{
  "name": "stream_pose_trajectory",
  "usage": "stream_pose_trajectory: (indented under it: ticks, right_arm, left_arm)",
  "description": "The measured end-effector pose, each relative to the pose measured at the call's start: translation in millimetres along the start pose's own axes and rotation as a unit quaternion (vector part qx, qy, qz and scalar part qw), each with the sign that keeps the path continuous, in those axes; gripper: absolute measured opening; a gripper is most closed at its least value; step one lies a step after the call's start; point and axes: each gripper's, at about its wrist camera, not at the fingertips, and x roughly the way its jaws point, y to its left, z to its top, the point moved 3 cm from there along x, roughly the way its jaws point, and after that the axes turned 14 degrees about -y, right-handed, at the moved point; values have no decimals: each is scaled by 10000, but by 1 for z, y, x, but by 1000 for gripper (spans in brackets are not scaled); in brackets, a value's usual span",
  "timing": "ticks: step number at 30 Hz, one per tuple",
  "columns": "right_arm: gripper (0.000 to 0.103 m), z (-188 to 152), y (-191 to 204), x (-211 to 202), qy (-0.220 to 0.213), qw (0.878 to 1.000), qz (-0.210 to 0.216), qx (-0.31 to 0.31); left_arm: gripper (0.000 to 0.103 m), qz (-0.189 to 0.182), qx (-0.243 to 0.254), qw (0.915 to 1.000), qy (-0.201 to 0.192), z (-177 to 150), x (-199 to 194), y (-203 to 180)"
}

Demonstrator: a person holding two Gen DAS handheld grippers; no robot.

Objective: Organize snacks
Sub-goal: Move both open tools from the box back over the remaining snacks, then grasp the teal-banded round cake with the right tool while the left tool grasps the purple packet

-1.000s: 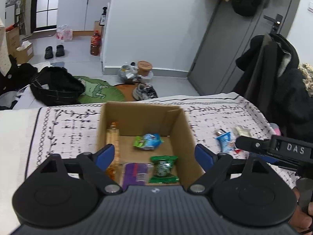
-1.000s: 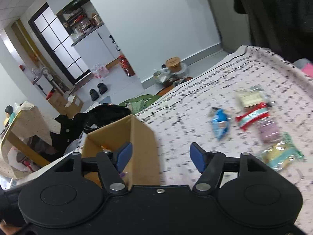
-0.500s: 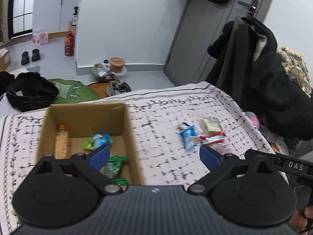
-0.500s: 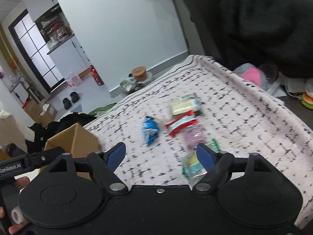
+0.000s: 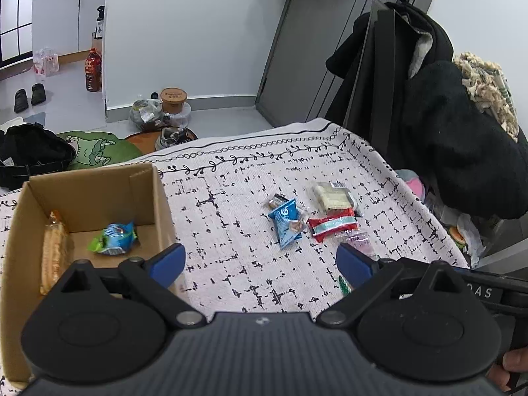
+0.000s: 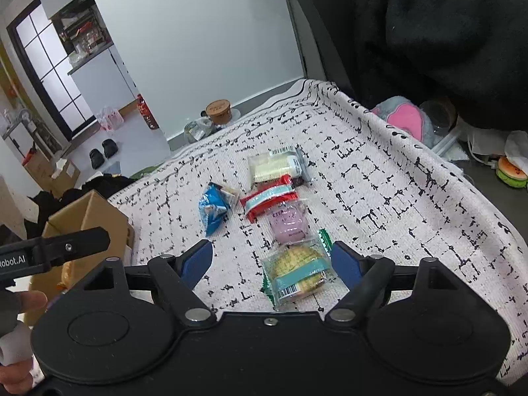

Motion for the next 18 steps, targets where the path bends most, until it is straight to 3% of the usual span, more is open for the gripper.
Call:
stream_pose_trajectory:
  ticks: [5, 18]
  right_arm:
    - [91, -7, -5, 12, 112, 9999, -118, -16]
    - [99, -31, 2, 48, 310, 9973, -253, -611]
  left_arm:
    - [96, 18, 50, 9999, 112, -6, 10, -4]
    - [95, 67, 167, 9995, 260, -17, 30, -10]
